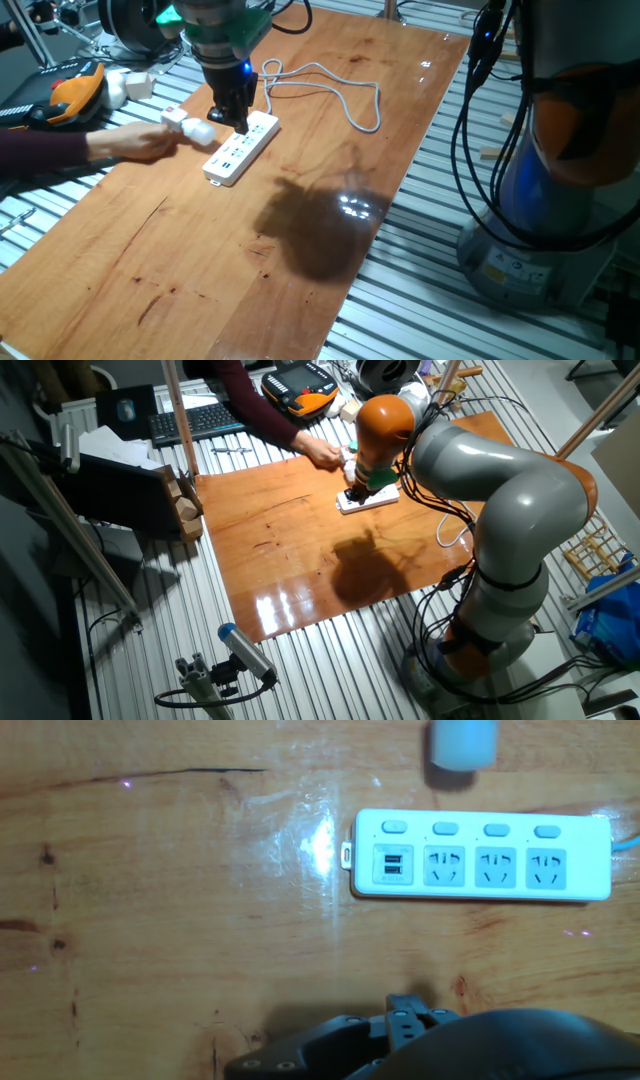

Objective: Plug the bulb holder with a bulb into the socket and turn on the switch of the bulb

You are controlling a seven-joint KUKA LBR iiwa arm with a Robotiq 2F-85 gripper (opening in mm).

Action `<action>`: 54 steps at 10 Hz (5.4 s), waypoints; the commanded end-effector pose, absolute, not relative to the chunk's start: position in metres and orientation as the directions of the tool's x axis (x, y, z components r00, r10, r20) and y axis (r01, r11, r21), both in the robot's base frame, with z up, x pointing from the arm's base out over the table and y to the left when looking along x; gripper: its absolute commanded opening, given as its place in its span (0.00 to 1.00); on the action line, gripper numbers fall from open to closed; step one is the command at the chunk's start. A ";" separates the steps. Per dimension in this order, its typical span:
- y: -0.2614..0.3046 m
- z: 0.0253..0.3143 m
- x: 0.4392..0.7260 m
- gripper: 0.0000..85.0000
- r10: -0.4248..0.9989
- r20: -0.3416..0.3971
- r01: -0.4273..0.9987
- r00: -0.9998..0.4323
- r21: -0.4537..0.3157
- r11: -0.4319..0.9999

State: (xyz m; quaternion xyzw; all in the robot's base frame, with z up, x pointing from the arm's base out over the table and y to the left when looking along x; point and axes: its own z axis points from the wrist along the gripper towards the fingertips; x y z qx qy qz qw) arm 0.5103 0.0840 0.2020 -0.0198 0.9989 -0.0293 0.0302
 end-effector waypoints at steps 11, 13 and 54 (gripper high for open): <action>0.079 0.207 0.518 0.00 -0.061 -0.063 -0.057 -0.996 -0.063 0.996; 0.079 0.208 0.519 0.00 -0.059 -0.063 -0.056 -0.996 -0.062 0.997; 0.048 0.229 0.542 0.00 -0.123 -0.145 -0.119 -0.982 -0.039 0.992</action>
